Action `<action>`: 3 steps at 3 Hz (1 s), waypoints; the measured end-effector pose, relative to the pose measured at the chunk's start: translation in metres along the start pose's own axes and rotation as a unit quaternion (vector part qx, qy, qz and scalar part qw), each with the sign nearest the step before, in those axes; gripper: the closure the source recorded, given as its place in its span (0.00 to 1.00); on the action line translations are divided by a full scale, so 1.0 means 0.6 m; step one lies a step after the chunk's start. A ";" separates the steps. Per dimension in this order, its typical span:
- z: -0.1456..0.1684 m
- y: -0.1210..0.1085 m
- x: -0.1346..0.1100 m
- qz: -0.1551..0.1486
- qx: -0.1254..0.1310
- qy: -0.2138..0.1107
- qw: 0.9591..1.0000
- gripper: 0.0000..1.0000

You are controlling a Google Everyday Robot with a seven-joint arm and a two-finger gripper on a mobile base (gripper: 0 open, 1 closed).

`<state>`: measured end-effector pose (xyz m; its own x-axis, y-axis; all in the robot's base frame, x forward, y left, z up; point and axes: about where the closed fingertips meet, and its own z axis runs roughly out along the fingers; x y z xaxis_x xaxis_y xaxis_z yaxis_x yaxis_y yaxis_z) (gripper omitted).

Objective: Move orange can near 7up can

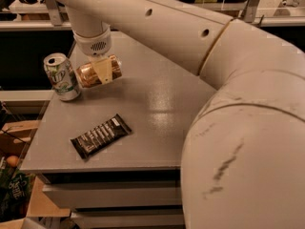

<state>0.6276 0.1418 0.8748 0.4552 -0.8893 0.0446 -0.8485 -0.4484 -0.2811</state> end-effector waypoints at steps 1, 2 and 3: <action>0.006 -0.012 0.000 0.001 -0.005 -0.007 1.000 0.82; 0.011 -0.020 0.000 0.002 -0.009 -0.012 1.000 0.58; 0.013 -0.025 -0.001 0.001 -0.011 -0.015 1.000 0.36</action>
Offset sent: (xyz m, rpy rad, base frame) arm 0.0153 0.0069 -0.0006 0.0149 0.0427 0.0009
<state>0.6422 0.1497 0.8713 0.4608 -0.8874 0.0157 -0.8552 -0.4486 -0.2597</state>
